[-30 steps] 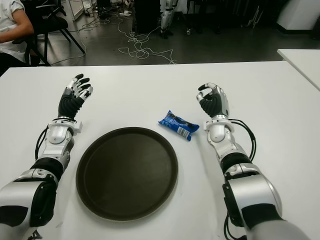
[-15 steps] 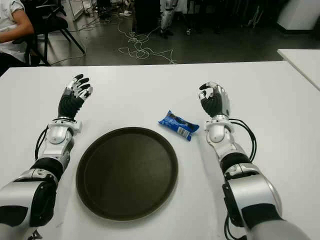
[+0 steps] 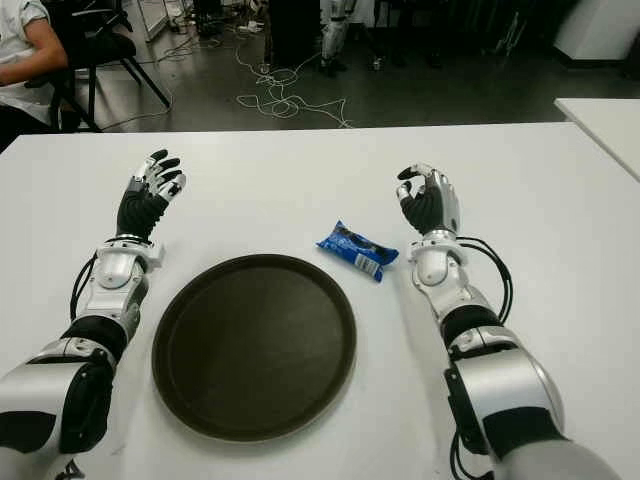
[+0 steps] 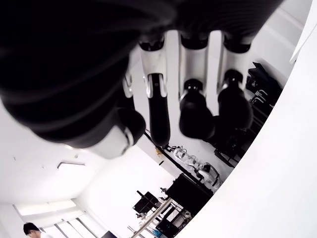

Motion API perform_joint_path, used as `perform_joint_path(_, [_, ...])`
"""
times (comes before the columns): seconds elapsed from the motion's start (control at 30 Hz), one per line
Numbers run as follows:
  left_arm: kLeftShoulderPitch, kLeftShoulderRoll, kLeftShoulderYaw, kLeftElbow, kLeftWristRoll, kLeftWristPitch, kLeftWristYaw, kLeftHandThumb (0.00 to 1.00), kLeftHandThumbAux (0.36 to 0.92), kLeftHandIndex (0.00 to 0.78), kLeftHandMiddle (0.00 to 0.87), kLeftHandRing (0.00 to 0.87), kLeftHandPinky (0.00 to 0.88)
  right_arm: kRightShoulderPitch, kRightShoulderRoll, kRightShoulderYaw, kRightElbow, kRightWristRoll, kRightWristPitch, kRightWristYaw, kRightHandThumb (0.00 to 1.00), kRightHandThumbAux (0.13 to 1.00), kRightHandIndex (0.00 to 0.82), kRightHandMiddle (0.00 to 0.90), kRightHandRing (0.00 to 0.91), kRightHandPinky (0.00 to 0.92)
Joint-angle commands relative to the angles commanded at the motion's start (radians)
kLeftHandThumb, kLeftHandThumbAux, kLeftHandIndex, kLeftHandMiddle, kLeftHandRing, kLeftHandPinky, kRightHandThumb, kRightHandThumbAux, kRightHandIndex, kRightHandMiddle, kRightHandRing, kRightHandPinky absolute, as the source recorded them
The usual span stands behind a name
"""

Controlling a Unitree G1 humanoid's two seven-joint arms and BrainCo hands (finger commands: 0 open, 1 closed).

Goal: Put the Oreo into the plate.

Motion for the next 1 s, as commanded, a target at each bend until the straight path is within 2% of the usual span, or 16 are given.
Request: perform_joint_path(1.0, [0.001, 0.0, 0.001, 0.0, 0.001, 0.002, 0.004, 0.106, 0.588, 0.119, 0.191, 0.15, 0.116, 0.002, 0.002, -0.013, 0.0, 0.02, -0.008, 0.037, 0.71, 0.713, 0.436, 0.764, 0.764, 0.752])
